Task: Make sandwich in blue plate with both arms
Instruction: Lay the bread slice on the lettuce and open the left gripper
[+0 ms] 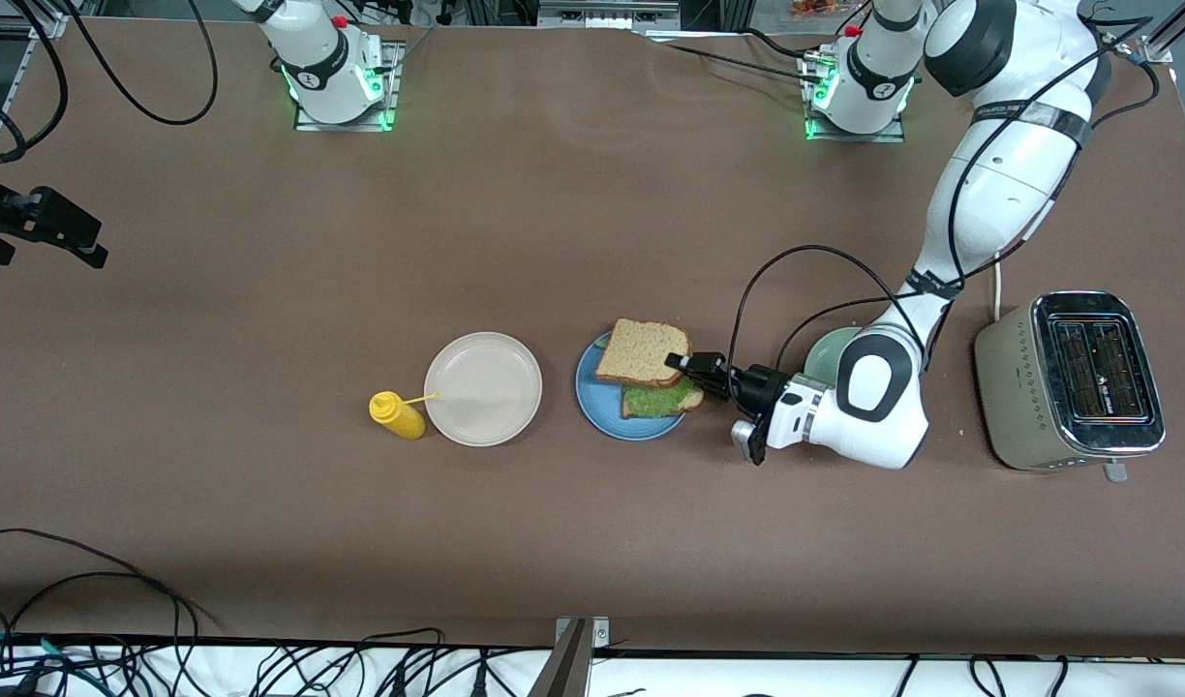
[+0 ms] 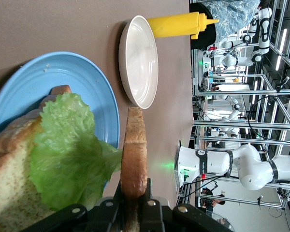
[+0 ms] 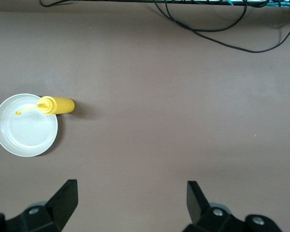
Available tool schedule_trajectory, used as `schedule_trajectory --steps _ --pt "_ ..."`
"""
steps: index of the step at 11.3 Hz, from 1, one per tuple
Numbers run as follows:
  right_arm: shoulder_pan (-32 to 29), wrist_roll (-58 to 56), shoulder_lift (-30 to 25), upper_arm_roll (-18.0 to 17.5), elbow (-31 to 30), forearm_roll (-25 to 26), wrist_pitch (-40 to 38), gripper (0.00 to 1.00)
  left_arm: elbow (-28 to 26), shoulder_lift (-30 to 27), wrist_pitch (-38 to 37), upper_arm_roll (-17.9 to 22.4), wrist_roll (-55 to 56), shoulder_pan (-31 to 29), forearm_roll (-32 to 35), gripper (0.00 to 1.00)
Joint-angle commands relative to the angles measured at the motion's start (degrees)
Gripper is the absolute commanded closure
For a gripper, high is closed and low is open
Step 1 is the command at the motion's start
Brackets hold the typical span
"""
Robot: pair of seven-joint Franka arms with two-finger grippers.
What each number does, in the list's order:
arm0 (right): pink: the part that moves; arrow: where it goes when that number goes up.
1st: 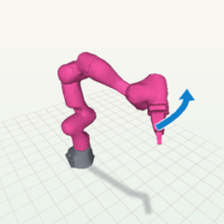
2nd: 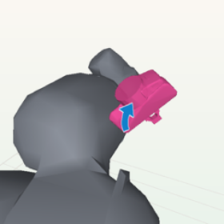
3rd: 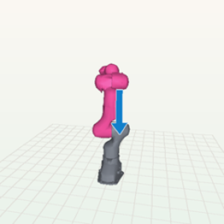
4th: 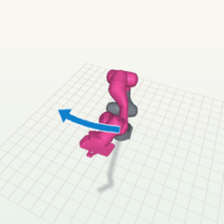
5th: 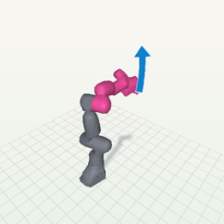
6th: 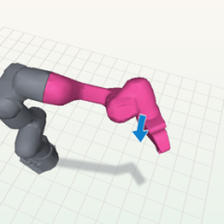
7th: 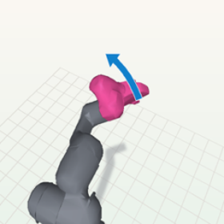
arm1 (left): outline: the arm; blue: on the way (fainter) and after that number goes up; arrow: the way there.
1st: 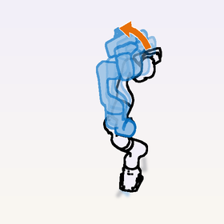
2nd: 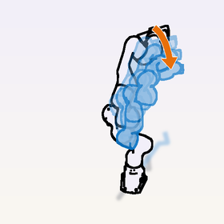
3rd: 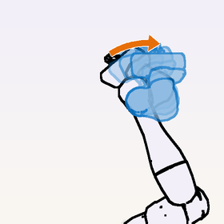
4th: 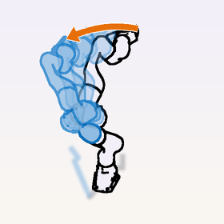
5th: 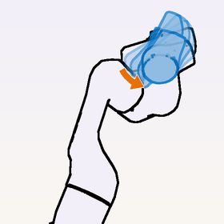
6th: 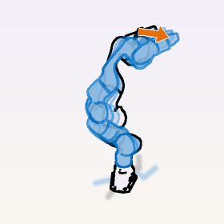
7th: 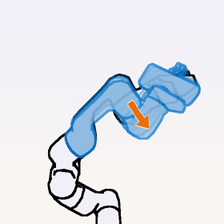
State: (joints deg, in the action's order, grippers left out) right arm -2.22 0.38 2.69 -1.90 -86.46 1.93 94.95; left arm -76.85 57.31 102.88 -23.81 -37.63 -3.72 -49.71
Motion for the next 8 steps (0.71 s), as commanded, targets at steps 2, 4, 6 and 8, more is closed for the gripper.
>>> schedule_trajectory --steps 2,4,6,8 --pt "0.02 0.5 0.21 0.06 0.95 0.36 -1.0 0.0 0.3 -0.18 -0.39 2.01 -2.62 0.21 -1.01 0.0" --pt "-0.07 0.5 0.21 0.06 0.95 0.36 -1.0 0.0 0.3 -0.44 -0.39 2.45 -4.12 0.12 1.45 0.0" --pt "-0.07 0.5 0.21 0.06 0.95 0.36 -1.0 0.0 0.39 -1.14 -0.39 2.45 -4.12 0.12 3.03 0.0" --pt "-0.07 0.5 0.21 0.06 0.95 0.36 -1.0 0.0 0.3 -2.72 -0.39 2.45 -3.68 0.03 5.66 0.0"
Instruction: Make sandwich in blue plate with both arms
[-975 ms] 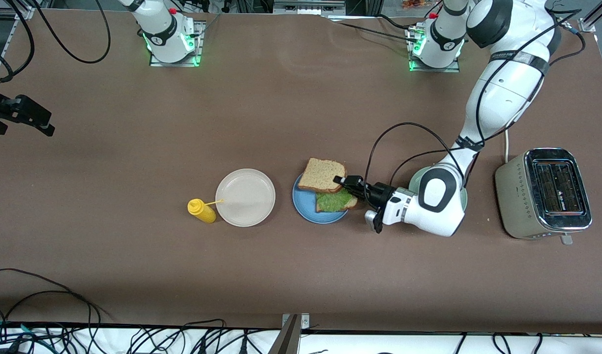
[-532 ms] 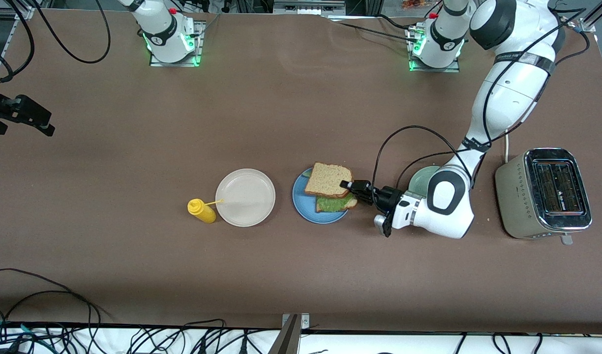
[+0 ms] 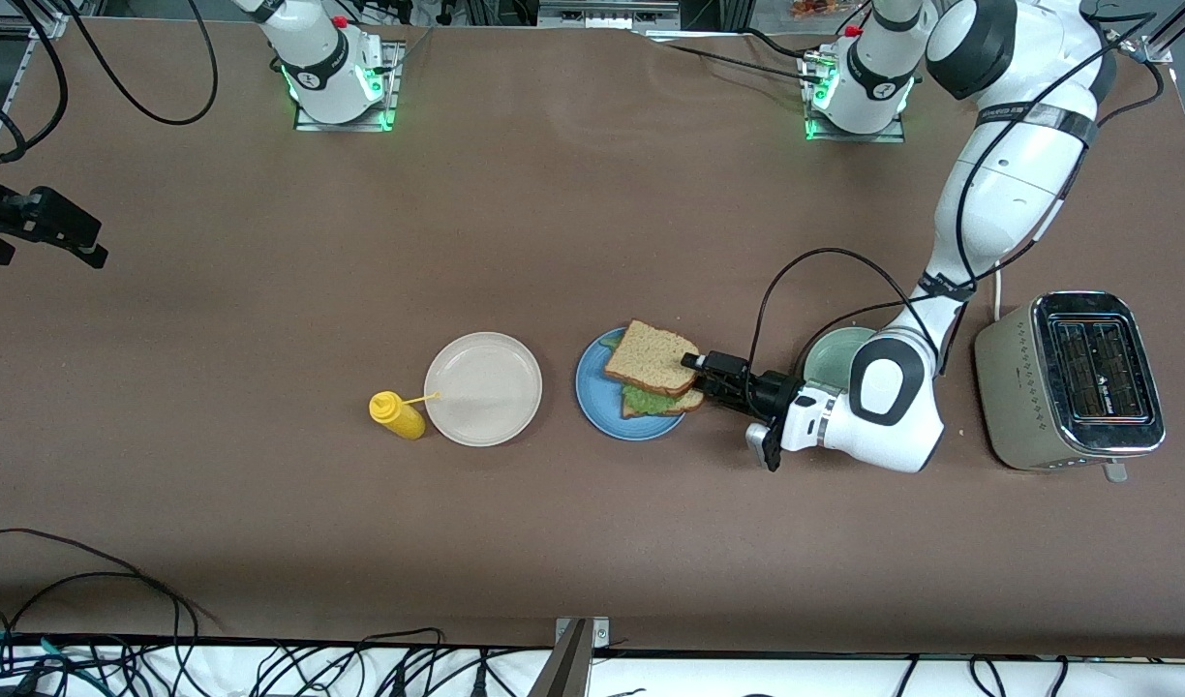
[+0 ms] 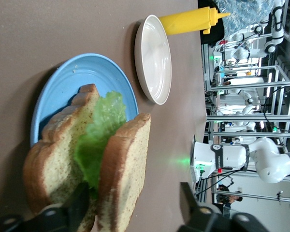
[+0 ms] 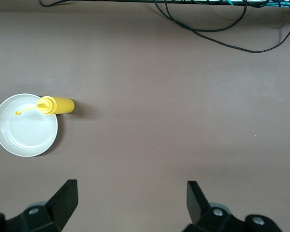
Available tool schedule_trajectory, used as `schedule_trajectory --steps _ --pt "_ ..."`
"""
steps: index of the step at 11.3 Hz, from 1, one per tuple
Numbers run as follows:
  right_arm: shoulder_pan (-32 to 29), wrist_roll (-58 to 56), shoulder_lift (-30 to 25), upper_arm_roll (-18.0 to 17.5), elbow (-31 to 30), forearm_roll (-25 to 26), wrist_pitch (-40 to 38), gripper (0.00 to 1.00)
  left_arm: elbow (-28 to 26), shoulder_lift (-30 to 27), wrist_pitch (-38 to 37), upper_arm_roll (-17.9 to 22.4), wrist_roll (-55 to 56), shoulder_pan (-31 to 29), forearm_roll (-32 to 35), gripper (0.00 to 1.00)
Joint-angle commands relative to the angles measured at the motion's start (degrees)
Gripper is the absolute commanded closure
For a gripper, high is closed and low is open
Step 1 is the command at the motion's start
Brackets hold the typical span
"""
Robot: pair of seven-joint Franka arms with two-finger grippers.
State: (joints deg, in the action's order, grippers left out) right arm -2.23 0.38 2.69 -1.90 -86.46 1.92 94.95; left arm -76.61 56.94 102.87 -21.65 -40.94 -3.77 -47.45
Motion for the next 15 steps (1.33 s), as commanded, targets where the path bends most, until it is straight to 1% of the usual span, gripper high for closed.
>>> schedule_trajectory --steps 1,2,4,7,9,11,13,14,15 --pt "-0.06 0.5 0.3 0.05 0.95 0.36 -1.0 0.0 0.06 -3.66 -0.39 0.29 -0.02 -0.01 5.42 0.0" --pt "-0.06 0.59 0.21 0.05 0.95 0.36 -1.0 0.0 0.06 -4.89 -0.39 0.38 0.59 -0.1 7.7 0.0" --pt "-0.06 0.5 0.21 0.05 0.95 0.36 -1.0 0.0 -0.03 -6.82 -0.92 0.29 5.23 -1.15 12.71 0.0" --pt "0.03 0.59 0.21 -0.03 0.95 0.36 -1.0 0.0 -0.38 -13.76 -3.72 -0.06 16.2 -0.8 24.47 0.0" --pt "0.03 0.5 0.21 -0.04 0.95 0.36 -1.0 0.0 -0.99 -18.77 -5.57 -0.06 19.83 -0.54 31.16 0.0" --pt "0.03 0.59 0.21 -0.03 0.95 0.36 -1.0 0.0 -1.17 -23.86 -9.07 -0.06 22.03 -0.89 37.84 0.0" --pt "0.03 0.59 0.21 -0.12 0.95 0.36 -0.91 0.0 -3.88 -30.79 -11.11 -0.15 28.42 -0.89 43.29 0.0" --pt "0.03 0.59 0.21 -0.12 0.95 0.36 -0.91 0.0 -6.33 -34.66 -12.16 -0.23 32.37 -0.46 45.67 0.0" --pt "0.03 0.59 0.21 -0.12 0.95 0.36 -0.91 0.0 -9.23 -38.79 -12.43 -0.32 35.81 -0.62 45.96 0.0"
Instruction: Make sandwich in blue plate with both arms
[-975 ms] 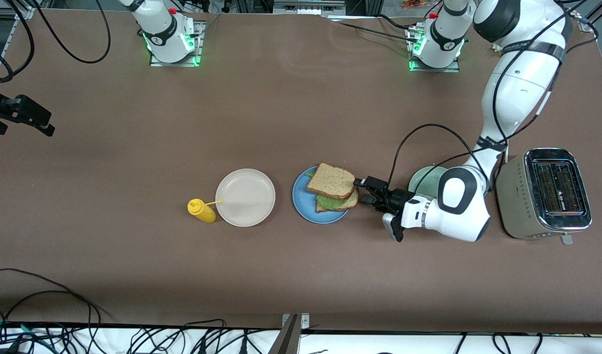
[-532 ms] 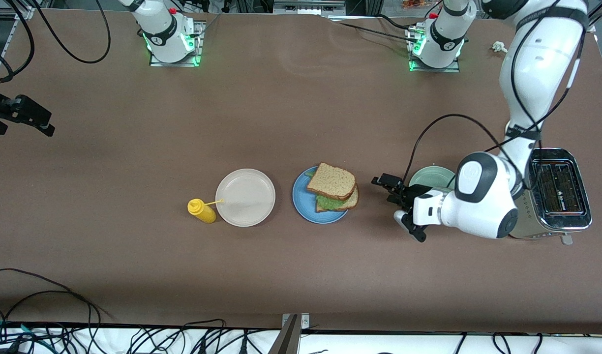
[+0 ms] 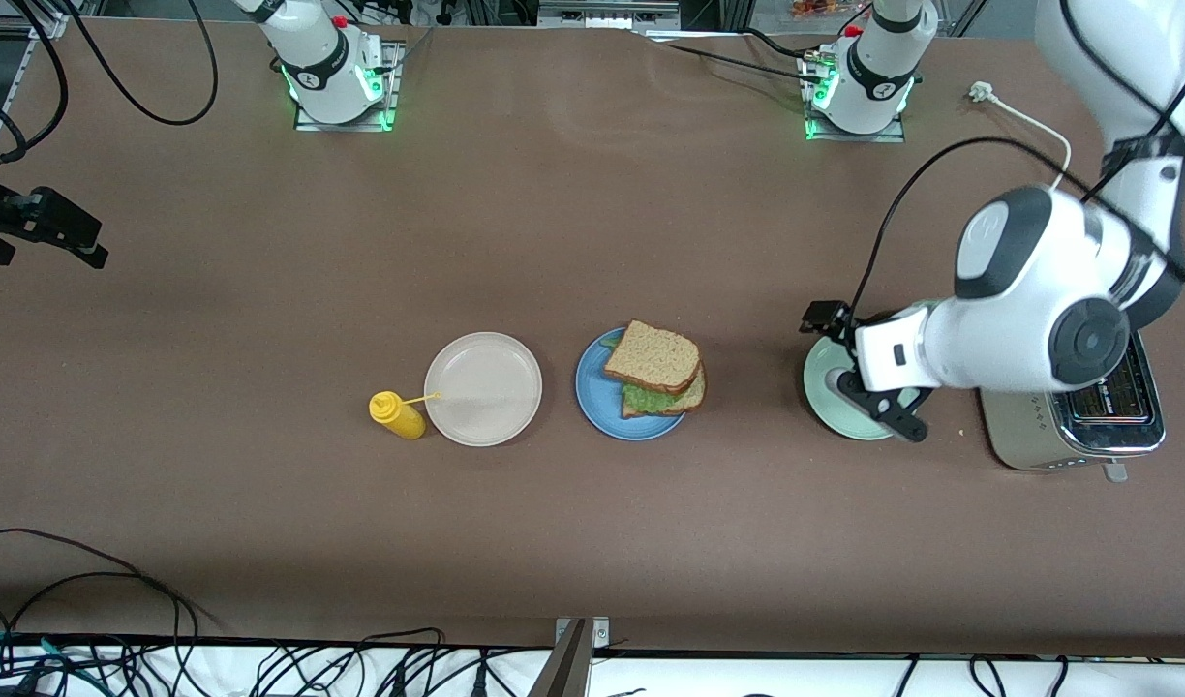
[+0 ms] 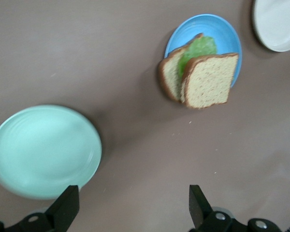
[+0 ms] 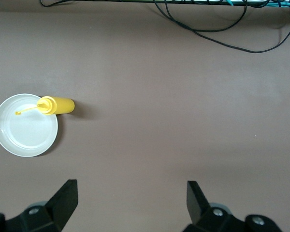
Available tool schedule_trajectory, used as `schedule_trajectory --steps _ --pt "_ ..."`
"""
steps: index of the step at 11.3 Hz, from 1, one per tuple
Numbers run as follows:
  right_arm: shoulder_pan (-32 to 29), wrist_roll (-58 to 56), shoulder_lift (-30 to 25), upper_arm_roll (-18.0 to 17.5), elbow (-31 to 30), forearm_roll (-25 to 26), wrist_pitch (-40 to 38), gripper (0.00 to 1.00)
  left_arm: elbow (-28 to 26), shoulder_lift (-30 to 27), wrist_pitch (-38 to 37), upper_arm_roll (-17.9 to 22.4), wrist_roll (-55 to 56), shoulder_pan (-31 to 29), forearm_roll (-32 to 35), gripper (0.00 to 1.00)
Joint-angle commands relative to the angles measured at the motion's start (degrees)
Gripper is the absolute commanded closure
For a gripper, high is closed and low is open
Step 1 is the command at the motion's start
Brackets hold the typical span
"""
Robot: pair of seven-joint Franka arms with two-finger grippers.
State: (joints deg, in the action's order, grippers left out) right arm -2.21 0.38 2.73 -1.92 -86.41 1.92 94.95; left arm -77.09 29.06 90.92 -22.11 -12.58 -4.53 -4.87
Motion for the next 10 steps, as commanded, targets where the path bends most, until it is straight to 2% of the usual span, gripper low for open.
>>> schedule_trajectory --steps 1,4,7,9,10 --pt "0.02 0.59 0.17 -0.1 0.9 0.36 -0.91 0.0 -11.13 -15.13 -0.74 0.14 8.44 -0.12 3.46 0.0" --pt "0.02 0.59 0.17 -0.1 0.9 0.36 -0.82 0.0 -11.68 -22.53 -8.1 -0.03 10.54 -0.04 5.73 0.0" --pt "0.1 0.5 0.09 -0.45 0.9 0.36 -0.73 0.0 -10.72 -25.27 -11.02 0.23 11.08 -0.3 7.07 0.0" --pt "0.11 0.5 0.17 -0.28 0.9 0.36 -0.64 0.0 -10.02 -26.07 -11.55 2.24 10.12 -2.57 6.2 0.0" --pt "0.19 1.02 0.09 -0.28 0.9 0.36 -0.73 0.0 -10.27 -26.59 -11.29 5.99 10.2 -1.63 4.62 0.0"
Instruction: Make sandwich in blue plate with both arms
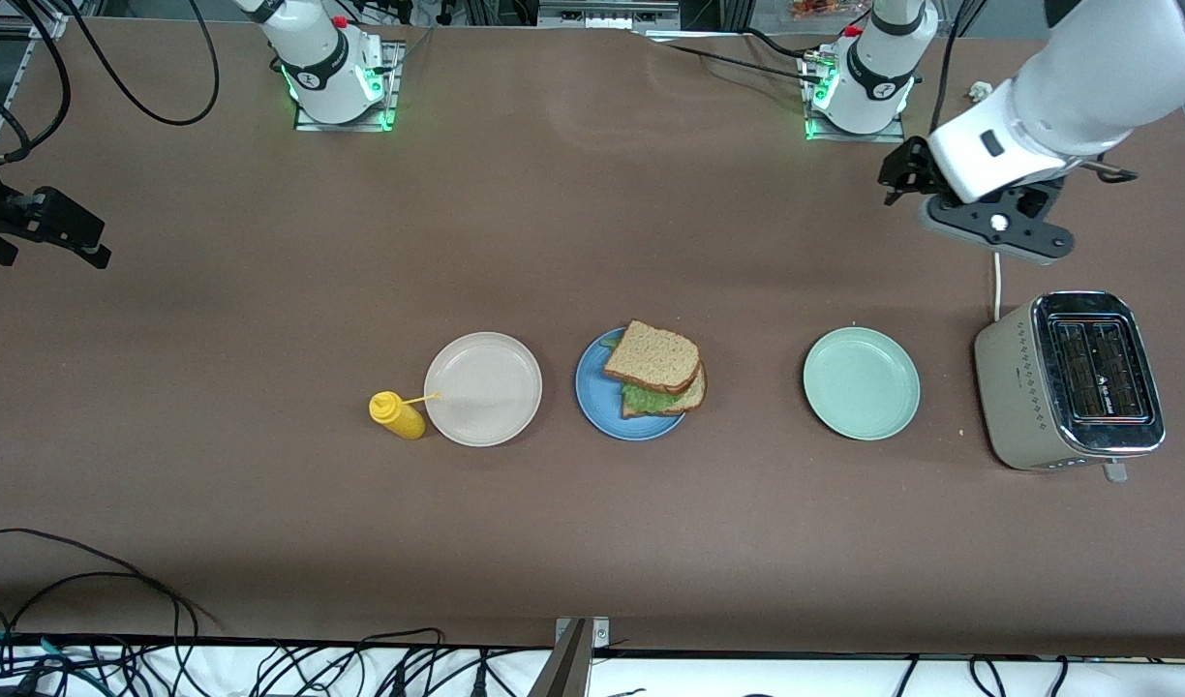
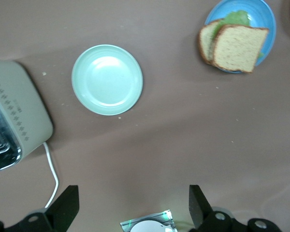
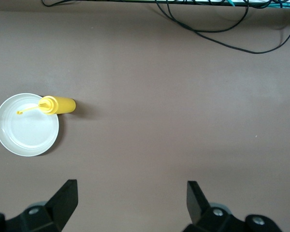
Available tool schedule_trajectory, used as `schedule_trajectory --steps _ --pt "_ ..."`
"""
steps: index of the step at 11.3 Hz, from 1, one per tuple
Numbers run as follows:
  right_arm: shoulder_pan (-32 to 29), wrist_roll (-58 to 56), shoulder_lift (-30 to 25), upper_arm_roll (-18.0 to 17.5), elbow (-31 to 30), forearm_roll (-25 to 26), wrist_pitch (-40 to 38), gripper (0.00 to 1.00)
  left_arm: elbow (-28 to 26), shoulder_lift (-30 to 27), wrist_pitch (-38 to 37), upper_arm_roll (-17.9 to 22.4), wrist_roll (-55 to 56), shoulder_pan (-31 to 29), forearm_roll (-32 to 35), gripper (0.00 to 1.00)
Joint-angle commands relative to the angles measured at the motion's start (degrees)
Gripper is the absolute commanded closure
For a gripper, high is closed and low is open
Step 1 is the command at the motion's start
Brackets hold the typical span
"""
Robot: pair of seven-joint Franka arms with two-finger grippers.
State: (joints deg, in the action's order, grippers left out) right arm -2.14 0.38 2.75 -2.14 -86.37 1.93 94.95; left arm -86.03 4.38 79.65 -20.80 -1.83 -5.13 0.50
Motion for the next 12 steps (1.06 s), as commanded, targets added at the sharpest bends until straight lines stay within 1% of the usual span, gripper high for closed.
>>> schedule_trajectory --steps 1,2,3,4,5,6,7,8,9,11,12 --pt "0.03 1.55 0.06 0.12 0.85 0.27 -0.56 0.0 -1.51 -1.92 -0.02 9.24 -0.54 1.85 -1.72 0.0" --pt "-0.15 1.73 0.15 0.38 0.85 -0.95 -0.21 0.0 -1.51 -1.92 1.03 14.33 -0.63 5.01 -2.07 0.0" --pt "-0.32 1.73 0.15 1.08 0.94 -3.48 0.4 0.0 -1.77 -1.92 2.43 15.6 -0.54 6.6 -1.9 0.0" --pt "-0.33 0.86 0.15 2.65 0.94 -5.25 0.67 0.0 -2.04 -2.0 2.96 16.14 -0.45 6.53 -2.08 0.0" --pt "-0.33 0.68 0.15 3.28 0.94 -6.05 0.58 0.0 -2.21 -2.35 5.06 16.32 -0.36 6.53 -1.99 0.0" --pt "-0.15 1.2 0.06 3.02 0.94 -6.06 0.32 0.0 -3.08 -3.66 7.69 16.32 -0.36 6.45 -2.08 0.0" --pt "-0.06 1.2 -0.03 2.93 0.85 -6.06 -0.03 0.0 -5.7 -5.41 9.28 16.32 -0.1 6.36 -2.08 0.0" --pt "-0.06 0.94 0.06 3.02 0.85 -6.06 -0.21 0.0 -9.12 -8.13 9.65 15.88 -0.36 4.96 -2.86 0.0" --pt "0.02 0.85 0.06 2.84 0.94 -5.97 -0.99 0.0 -11.51 -10.07 9.74 15.79 -0.45 4.43 -4.7 0.0" --pt "0.2 1.11 -0.12 1.88 0.94 -5.97 -4.84 0.0 -11.35 -9.74 9.65 15.7 -0.54 4.16 -4.98 0.0" --pt "0.2 1.2 -0.2 1.53 0.94 -5.97 -5.21 0.0 -11.09 -9.56 9.65 15.62 -0.54 4.25 -4.98 0.0"
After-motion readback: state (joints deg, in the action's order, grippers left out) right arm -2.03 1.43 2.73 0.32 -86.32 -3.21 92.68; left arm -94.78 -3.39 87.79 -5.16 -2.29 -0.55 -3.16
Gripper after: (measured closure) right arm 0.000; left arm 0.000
